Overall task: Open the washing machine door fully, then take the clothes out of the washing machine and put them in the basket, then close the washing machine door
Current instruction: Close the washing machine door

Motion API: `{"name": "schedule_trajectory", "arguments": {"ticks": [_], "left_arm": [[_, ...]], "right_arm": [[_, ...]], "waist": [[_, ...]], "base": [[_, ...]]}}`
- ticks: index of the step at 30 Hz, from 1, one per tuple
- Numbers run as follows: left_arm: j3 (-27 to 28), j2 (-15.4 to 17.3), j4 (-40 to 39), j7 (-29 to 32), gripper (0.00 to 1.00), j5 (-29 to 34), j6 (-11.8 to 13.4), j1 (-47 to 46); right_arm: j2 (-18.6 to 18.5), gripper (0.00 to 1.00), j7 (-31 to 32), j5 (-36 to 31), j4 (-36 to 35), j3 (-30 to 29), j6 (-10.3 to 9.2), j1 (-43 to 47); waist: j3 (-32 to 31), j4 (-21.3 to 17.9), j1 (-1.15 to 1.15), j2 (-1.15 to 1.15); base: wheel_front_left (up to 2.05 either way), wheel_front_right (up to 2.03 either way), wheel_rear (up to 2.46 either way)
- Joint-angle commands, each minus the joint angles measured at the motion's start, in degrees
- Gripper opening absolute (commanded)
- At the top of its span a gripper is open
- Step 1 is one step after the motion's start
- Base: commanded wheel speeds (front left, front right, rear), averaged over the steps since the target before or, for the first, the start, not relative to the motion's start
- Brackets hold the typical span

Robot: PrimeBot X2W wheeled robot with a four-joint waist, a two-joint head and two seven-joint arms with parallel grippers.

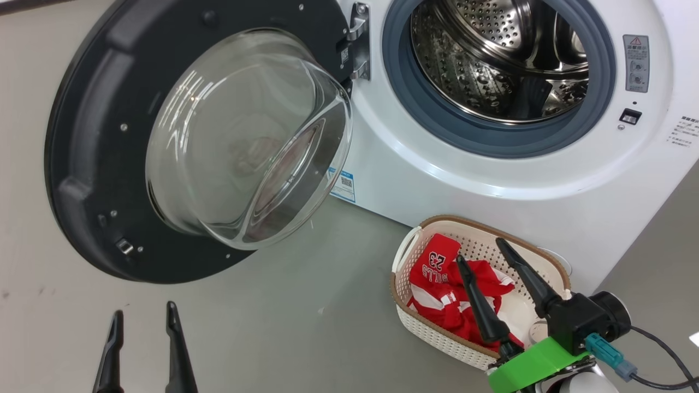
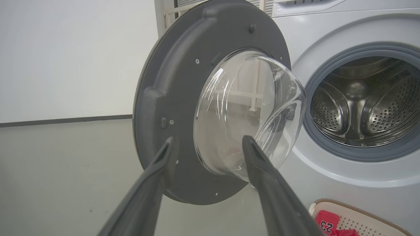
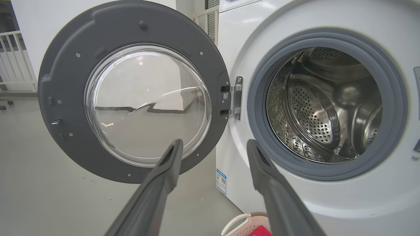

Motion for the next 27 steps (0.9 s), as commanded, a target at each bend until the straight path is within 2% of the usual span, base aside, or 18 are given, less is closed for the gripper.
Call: {"name": "schedule_trajectory", "arguments": {"ticks": [1, 9, 11, 12, 15, 20, 27], "left_arm": [[2.17, 0.38, -1.83, -0.67, 1.00, -0.20, 0.54, -0.77], [2.07, 0.24, -2.63, -1.38, 1.00, -0.84, 1.41, -0.77], [2.21, 0.23, -3.03, -1.74, 0.24, -0.80, 1.69, -1.09], [2.32, 0.22, -3.16, -1.90, 0.00, -0.78, 1.88, -1.24], [3.08, 0.11, -3.82, -2.41, 0.00, -2.15, 2.34, -2.19], [5.47, 0.20, -5.28, -2.97, 0.00, -5.56, 1.70, -6.77], [10.64, 1.50, -3.04, -3.11, 0.00, -13.90, -0.79, -18.78]], "right_arm": [[-0.18, 1.00, -0.37, -0.65, -1.17, 1.44, 0.20, -2.67], [-0.18, 1.00, -0.37, -0.61, -0.55, 1.74, 0.20, -3.34], [-0.18, 1.00, -0.37, -0.53, -0.52, 1.60, 0.20, -3.30], [-0.18, 1.00, -0.37, -0.50, -0.54, 1.50, 0.20, -3.23], [-0.18, 1.00, -0.37, -0.45, -0.57, 1.16, 0.20, -2.83], [-0.18, 1.00, -0.37, -0.73, -0.92, 0.32, 0.20, -2.15], [-0.18, 1.00, -0.37, -1.38, -1.26, -0.74, 0.20, -1.20]], "waist": [[0.14, 0.09, 0.00, 0.00], [0.26, 0.08, 0.00, 0.00], [0.19, 0.03, 0.00, 0.00], [0.15, 0.00, 0.00, 0.00], [-0.03, -0.14, 0.00, 0.00], [-0.03, -0.37, 0.00, 0.00], [-0.53, -1.09, 0.00, 0.00]], "base": [[0.00, 0.00, 0.00], [0.00, 0.00, 0.00], [0.00, 0.00, 0.00], [0.00, 0.00, 0.00], [0.00, 0.00, 0.00], [0.00, 0.00, 0.00], [0.00, 0.00, 0.00]]}}
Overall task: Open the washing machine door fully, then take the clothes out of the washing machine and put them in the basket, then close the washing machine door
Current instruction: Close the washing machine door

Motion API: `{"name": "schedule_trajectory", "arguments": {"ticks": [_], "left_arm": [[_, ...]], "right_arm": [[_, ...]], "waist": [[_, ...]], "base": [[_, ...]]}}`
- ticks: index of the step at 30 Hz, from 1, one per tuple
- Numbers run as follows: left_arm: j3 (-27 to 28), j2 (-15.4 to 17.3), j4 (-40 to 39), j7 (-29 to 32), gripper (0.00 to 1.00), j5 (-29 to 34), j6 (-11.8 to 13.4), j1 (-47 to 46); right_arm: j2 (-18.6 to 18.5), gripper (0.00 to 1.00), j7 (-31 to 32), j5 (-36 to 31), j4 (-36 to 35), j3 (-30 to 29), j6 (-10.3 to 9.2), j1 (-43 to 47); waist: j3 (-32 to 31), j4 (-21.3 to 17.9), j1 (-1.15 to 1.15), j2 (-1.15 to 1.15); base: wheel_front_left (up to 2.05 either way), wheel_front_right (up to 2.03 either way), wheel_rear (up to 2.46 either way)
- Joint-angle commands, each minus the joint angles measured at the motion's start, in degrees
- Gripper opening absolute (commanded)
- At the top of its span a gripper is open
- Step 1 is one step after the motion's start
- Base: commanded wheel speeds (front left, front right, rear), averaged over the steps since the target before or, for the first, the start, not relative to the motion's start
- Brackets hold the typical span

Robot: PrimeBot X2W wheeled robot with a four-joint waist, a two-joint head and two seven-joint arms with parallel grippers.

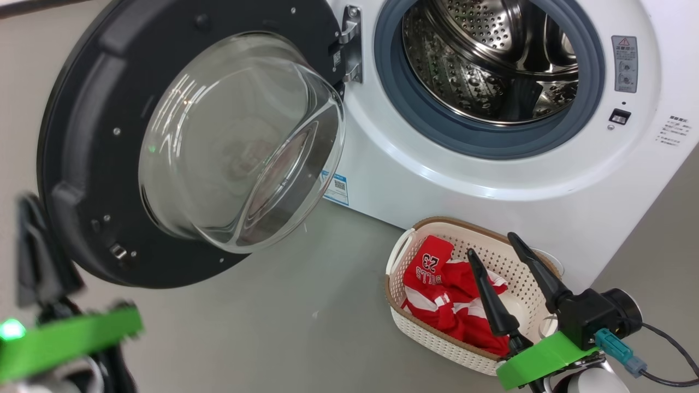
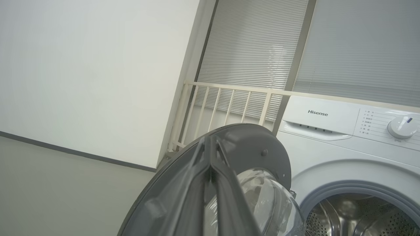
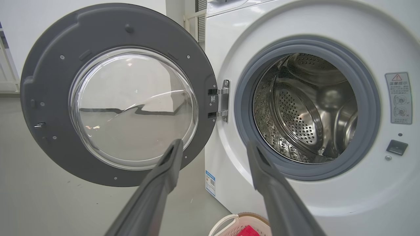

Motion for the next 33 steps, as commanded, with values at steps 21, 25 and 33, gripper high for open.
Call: {"name": "schedule_trajectory", "arguments": {"ticks": [21, 25, 33], "left_arm": [[15.76, 11.69, 42.13, 13.47, 0.00, -22.16, -1.82, -39.17], [16.92, 13.21, 48.83, 19.53, 0.00, -25.59, -2.05, -42.32], [16.41, 14.77, 57.51, 29.27, 0.00, -28.74, -4.01, -43.15]], "right_arm": [[-0.09, 1.00, -0.37, -0.32, -2.56, 0.33, 0.20, 1.42], [-0.09, 1.00, -0.37, -0.64, -2.49, 0.56, 0.20, 1.23], [-0.09, 1.00, -0.37, -1.05, -2.12, 0.90, 0.20, 0.92]], "waist": [[-1.99, -2.69, 0.00, 0.00], [-1.39, -3.41, 0.00, 0.00], [-0.96, -4.15, 0.00, 0.00]], "base": [[0.00, 0.00, 0.00], [0.00, 0.00, 0.00], [0.00, 0.00, 0.00]]}}
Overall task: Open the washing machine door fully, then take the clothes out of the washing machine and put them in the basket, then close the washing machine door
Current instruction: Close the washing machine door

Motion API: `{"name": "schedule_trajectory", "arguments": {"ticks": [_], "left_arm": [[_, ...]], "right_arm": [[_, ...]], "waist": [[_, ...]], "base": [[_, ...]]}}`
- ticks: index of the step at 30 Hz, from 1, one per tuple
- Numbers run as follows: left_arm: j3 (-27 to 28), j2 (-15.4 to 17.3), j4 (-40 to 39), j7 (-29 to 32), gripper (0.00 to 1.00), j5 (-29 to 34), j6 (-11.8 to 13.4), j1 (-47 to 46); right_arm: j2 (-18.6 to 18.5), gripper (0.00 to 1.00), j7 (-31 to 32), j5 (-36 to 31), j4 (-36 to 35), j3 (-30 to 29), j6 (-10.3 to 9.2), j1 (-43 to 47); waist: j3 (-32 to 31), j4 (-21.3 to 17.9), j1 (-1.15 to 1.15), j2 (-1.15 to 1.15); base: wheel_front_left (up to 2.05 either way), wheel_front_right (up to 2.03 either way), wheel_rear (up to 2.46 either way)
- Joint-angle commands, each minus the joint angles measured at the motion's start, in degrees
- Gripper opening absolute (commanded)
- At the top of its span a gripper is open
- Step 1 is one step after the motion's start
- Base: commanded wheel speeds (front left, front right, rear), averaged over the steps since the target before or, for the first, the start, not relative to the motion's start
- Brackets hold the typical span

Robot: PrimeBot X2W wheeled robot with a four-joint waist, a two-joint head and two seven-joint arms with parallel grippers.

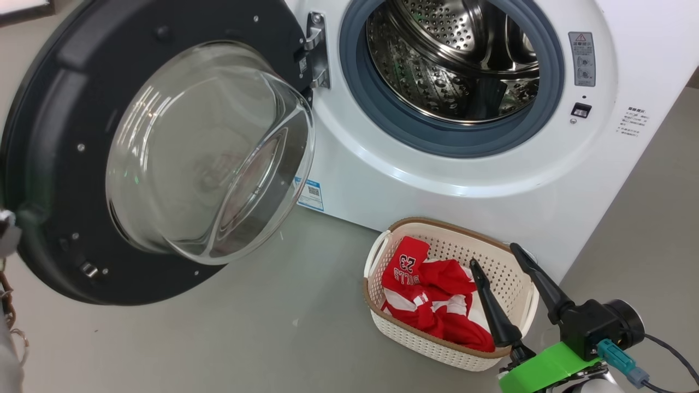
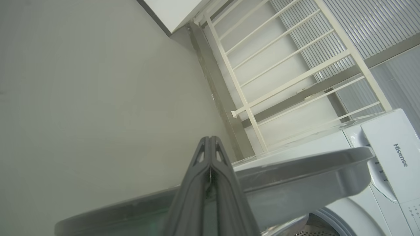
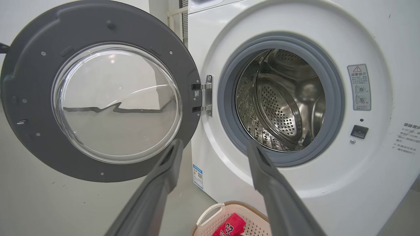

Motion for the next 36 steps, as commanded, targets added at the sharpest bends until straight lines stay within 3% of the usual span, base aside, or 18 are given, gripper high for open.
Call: {"name": "schedule_trajectory", "arguments": {"ticks": [1, 5, 10, 20, 36], "left_arm": [[0.50, 3.58, -0.45, 1.12, 0.00, -0.30, -1.11, -1.16], [0.04, 4.07, 1.66, 3.77, 0.00, -0.93, -2.63, -0.59], [-0.40, 3.95, 3.37, 8.78, 0.00, -2.86, -6.43, 0.59], [0.22, 3.25, 4.04, 13.24, 0.00, -6.12, -10.84, 1.27], [3.44, -2.09, -0.23, 19.96, 0.00, -14.31, -14.61, 3.71]], "right_arm": [[-0.17, 1.00, -0.37, -0.92, -1.25, 1.19, 0.20, -1.26], [-0.17, 1.00, -0.37, -0.98, -1.19, 1.15, 0.20, -1.15], [-0.17, 1.00, -0.37, -0.65, -1.01, 1.81, 0.20, -1.08], [-0.17, 1.00, -0.37, -0.44, -0.86, 2.31, 0.20, -0.84], [-0.17, 1.00, -0.37, 0.79, -1.29, 2.52, 0.20, -0.27]], "waist": [[-0.10, -0.08, 0.00, 0.00], [-0.27, -0.08, 0.00, 0.00], [-0.43, 0.01, 0.00, 0.00], [-0.67, 0.72, 0.00, 0.00], [-0.97, 1.90, 0.00, 0.00]], "base": [[0.00, 0.00, 0.00], [0.00, 0.00, 0.00], [0.00, 0.00, 0.00], [0.00, 0.00, 0.00], [0.00, 0.00, 0.00]]}}
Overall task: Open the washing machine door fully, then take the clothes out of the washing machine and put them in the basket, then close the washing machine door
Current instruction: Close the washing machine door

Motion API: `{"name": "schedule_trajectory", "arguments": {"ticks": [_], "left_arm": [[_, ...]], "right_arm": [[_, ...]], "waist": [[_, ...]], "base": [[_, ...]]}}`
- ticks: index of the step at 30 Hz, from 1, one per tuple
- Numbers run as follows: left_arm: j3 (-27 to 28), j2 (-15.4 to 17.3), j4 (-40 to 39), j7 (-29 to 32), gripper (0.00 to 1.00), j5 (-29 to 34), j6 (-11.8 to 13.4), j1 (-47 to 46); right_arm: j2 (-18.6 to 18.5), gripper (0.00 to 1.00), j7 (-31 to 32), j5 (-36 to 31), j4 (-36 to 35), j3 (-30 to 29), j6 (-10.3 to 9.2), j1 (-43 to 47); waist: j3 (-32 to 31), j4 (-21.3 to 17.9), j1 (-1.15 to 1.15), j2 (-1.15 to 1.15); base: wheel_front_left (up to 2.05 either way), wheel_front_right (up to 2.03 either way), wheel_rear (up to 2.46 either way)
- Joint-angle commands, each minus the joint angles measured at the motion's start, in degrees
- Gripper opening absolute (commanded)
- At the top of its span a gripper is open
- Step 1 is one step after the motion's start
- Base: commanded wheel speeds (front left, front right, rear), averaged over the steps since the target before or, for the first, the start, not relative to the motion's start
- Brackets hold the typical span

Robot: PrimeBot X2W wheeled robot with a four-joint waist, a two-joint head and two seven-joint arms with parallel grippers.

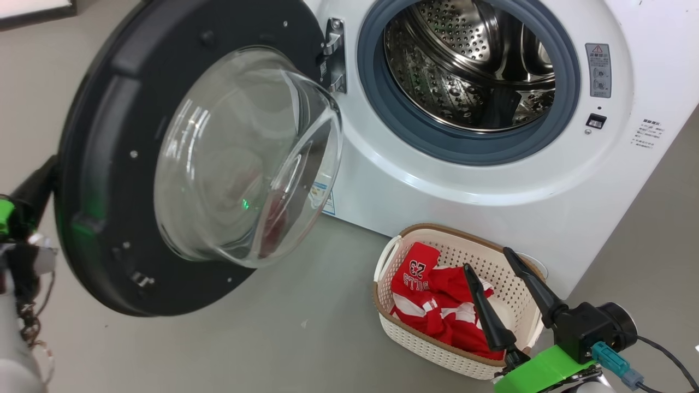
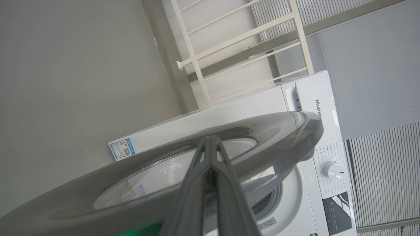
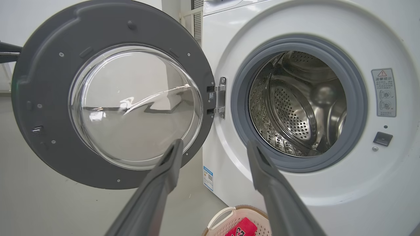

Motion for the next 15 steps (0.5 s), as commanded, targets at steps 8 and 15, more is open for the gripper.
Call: {"name": "schedule_trajectory", "arguments": {"ticks": [8, 15], "left_arm": [[-0.16, -2.80, -7.31, 4.33, 0.00, -2.01, -0.63, 4.08], [-0.09, -5.68, -12.31, 7.06, 0.00, -4.24, -0.10, 7.05]], "right_arm": [[-0.16, 1.00, -0.37, 0.28, -1.72, 1.25, 0.20, -0.45], [-0.16, 1.00, -0.37, 0.68, -1.47, 1.05, 0.20, -0.40]], "waist": [[0.33, 0.23, 0.00, 0.00], [0.31, 0.23, 0.00, 0.00]], "base": [[0.00, 0.00, 0.00], [0.00, 0.00, 0.00]]}}
